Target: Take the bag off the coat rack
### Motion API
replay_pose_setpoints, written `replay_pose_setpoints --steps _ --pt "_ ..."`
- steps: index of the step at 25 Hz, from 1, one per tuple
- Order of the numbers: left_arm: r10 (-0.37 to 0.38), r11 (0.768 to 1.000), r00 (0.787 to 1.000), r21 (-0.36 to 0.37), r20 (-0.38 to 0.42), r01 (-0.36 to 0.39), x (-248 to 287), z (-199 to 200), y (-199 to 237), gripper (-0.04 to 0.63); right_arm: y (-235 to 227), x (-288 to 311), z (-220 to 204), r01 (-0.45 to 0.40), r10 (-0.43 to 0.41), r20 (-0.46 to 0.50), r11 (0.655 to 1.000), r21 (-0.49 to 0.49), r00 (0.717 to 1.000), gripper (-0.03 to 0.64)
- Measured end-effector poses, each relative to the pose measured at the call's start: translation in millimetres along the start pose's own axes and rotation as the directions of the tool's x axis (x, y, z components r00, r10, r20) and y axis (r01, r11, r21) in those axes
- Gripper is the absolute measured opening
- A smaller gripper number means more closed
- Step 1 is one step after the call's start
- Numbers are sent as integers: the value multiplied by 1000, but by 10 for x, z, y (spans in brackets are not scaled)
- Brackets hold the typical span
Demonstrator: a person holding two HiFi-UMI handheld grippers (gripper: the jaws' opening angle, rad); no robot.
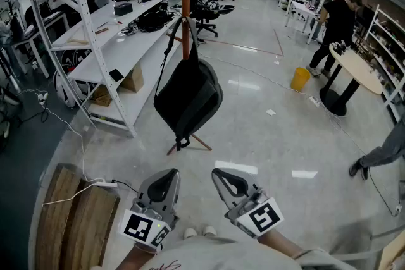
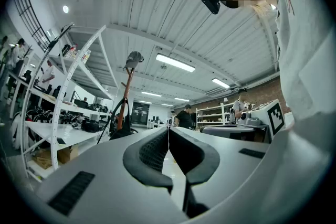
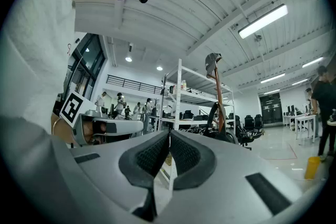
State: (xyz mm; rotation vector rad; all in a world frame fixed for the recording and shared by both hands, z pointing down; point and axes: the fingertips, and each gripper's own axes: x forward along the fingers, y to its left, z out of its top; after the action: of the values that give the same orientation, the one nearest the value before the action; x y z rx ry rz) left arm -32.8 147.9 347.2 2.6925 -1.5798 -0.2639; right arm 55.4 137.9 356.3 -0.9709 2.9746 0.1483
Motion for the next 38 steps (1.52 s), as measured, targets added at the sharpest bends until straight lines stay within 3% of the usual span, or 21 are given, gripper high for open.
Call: replay_pose_setpoints --steps 14,21,25,31,38 --pt "-5 1000 1000 -15 0 5 2 -32 -21 20 71 9 0 -20 20 8 1000 -21 1000 23" --pt "7 1000 1000 -26 -3 -7 53 -71 -66 20 -47 -46 -65 -9 8 10 995 99 1000 23" --pt "18 1000 1000 -25 0 -18 102 -93 -98 20 -123 -78 -41 -5 3 18 995 95 1000 23" --pt "45 999 999 -28 1 -45 165 -139 -169 20 -147 -119 -158 -46 49 -44 996 73 998 23" --pt "112 993 994 -38 9 -112 140 -203 -188 20 -151 -151 -210 -103 105 -25 991 83 994 23"
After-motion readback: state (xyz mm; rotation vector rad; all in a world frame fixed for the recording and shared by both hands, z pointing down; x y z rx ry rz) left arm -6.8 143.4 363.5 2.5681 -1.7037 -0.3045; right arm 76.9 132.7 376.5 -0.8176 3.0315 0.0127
